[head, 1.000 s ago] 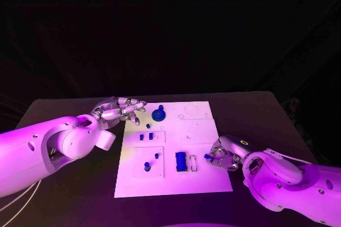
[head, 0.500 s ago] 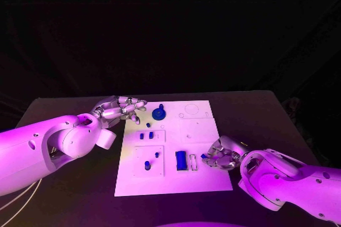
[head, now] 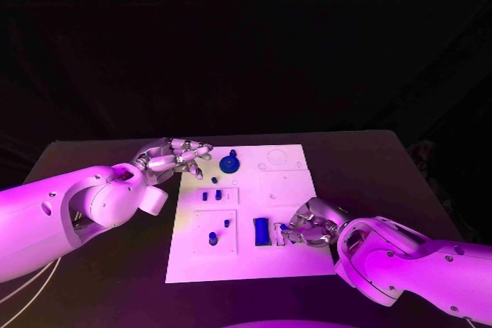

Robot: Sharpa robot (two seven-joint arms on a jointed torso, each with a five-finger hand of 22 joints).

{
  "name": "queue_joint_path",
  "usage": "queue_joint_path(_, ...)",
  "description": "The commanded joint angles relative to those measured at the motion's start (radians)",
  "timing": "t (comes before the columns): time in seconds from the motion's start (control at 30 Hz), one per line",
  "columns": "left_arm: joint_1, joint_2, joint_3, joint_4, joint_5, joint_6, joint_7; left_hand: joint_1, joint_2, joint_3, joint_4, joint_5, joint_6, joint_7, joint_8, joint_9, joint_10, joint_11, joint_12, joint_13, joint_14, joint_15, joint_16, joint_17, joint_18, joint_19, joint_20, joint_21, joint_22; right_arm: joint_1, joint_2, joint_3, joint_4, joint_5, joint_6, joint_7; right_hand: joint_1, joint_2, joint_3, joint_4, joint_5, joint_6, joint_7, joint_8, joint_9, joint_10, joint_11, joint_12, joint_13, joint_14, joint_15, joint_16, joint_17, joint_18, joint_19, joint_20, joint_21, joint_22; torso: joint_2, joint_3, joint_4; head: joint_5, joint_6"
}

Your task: Assemble the parts on the task board

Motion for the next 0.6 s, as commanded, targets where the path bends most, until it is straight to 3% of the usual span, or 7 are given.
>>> queue_joint_path(0.03,0.0,0.001,0.001,0.003,-0.001,0.018,0.004,0.008,0.003,-0.005,0.0,0.004,-0.008,-0.002,0.007,-0.001,-0.007,-0.003,0.005,0.001,-0.006,0.001,0.005,-0.001,0.013,0.008,0.002,-0.005,-0.002,-0.001,0.005,0.0,0.001,0.008,-0.013,0.021,-0.007,0.001,0.006,0.002,0.005,0.008,-0.007,0.005,0.002,0.011,-0.01,0.005,0.122,0.095,-0.002,-0.006,0.202,-0.016,0.098,-0.005,0.0,0.255,-0.001,0.0,-0.0003,0.002,0.0)
queue_joint_path(0.37,0.0,0.002,0.001,0.004,-0.001,0.019,0.004,0.008,0.003,-0.005,0.0,0.004,-0.008,-0.002,0.007,-0.001,-0.007,-0.003,0.005,0.001,-0.006,0.001,0.005,-0.001,0.013,0.008,0.002,-0.005,-0.002,-0.001,0.03,0.0,-0.023,0.007,0.045,0.023,-0.032,0.002,0.002,0.014,-0.007,0.008,-0.008,0.009,0.006,0.013,-0.01,0.007,0.123,0.094,-0.003,-0.006,0.201,-0.016,0.098,-0.006,0.001,0.256,0.0,-0.0011,0.0002,-0.005,0.001)
queue_joint_path(0.5,0.0,0.003,0.001,0.004,-0.001,0.019,0.004,0.008,0.003,-0.005,0.0,0.004,-0.008,-0.002,0.007,-0.001,-0.007,-0.003,0.005,0.001,-0.006,0.001,0.005,-0.001,0.013,0.008,0.002,-0.005,-0.002,-0.001,0.04,0.0,-0.035,0.007,0.063,0.023,-0.054,0.001,-0.007,0.025,-0.024,0.011,-0.008,0.014,0.01,0.014,-0.01,0.008,0.124,0.095,-0.003,-0.006,0.202,-0.016,0.098,-0.006,0.002,0.256,-0.001,-0.0009,0.0004,-0.002,0.0)
queue_joint_path(0.6,0.0,0.003,0.001,0.004,-0.001,0.02,0.004,0.009,0.004,-0.006,0.0,0.004,-0.008,-0.001,0.007,-0.001,-0.007,-0.003,0.005,0.001,-0.007,0.001,0.005,-0.001,0.013,0.008,0.002,-0.005,-0.002,-0.001,0.046,0.0,-0.04,0.007,0.07,0.022,-0.074,-0.003,-0.021,0.035,-0.012,0.012,-0.008,0.017,0.013,0.014,-0.01,0.009,0.125,0.095,-0.003,-0.006,0.201,-0.016,0.098,-0.006,0.002,0.256,0.0,-0.0006,0.0004,0.001,0.0)
